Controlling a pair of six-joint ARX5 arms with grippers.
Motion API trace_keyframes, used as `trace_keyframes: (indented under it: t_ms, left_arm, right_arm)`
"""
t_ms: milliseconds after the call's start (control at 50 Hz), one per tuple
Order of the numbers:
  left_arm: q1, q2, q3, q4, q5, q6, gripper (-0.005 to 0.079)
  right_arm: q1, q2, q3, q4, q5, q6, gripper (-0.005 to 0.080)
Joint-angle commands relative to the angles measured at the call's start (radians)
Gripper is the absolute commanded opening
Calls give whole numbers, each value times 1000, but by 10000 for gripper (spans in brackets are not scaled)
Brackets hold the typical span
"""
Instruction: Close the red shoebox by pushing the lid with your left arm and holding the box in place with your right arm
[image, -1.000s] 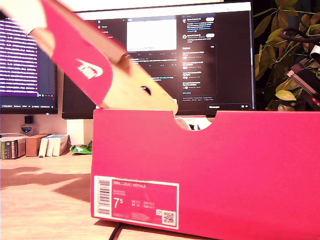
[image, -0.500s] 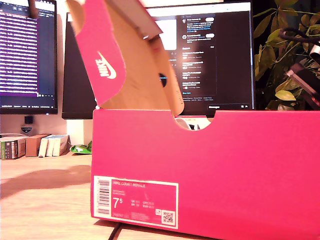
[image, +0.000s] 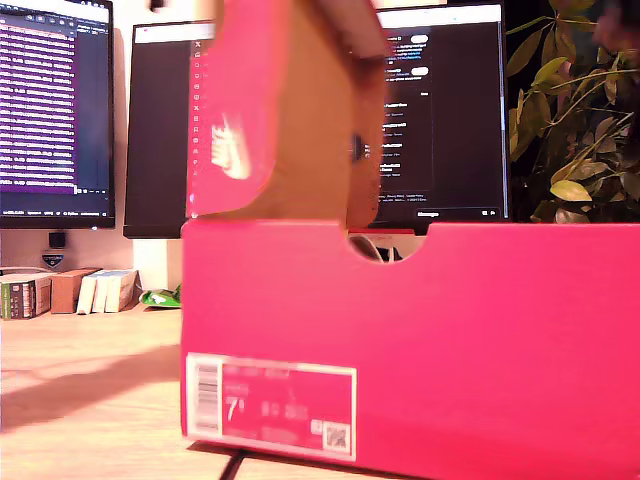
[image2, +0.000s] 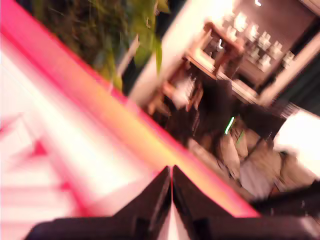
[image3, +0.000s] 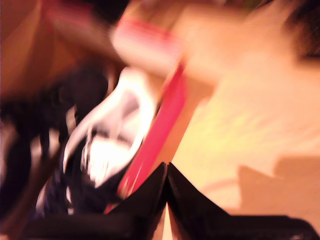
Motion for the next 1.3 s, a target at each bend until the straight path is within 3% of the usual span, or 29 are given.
trace_keyframes:
  t_ms: [0, 200, 300, 440, 820, 1000, 1160, 1280]
  left_arm:
    - [-5, 31, -41, 25, -4, -6, -19]
    - [-10, 31, -41, 63, -6, -8, -19]
    - [1, 31, -41, 37, -10, -6, -19]
    - [25, 31, -41, -10, -10, 30, -19]
    - [82, 31, -41, -125, -37, 127, -19]
    - [111, 31, -41, -159, -49, 163, -19]
    - [138, 31, -41, -203, -67, 281, -19]
    - [181, 29, -41, -237, -137, 370, -19]
  right_arm:
    - [7, -12, 31, -16, -18, -3, -13]
    - [11, -40, 106, -95, -96, 16, -12]
    - [11, -35, 107, -153, -168, 26, -12]
    - [40, 16, 106, -217, -200, 24, -13]
    - [190, 218, 106, -182, -197, 25, -12]
    - [201, 310, 105, -175, -172, 3, -12]
    - [200, 335, 104, -165, -154, -30, -12]
    - [194, 323, 104, -132, -142, -39, -12]
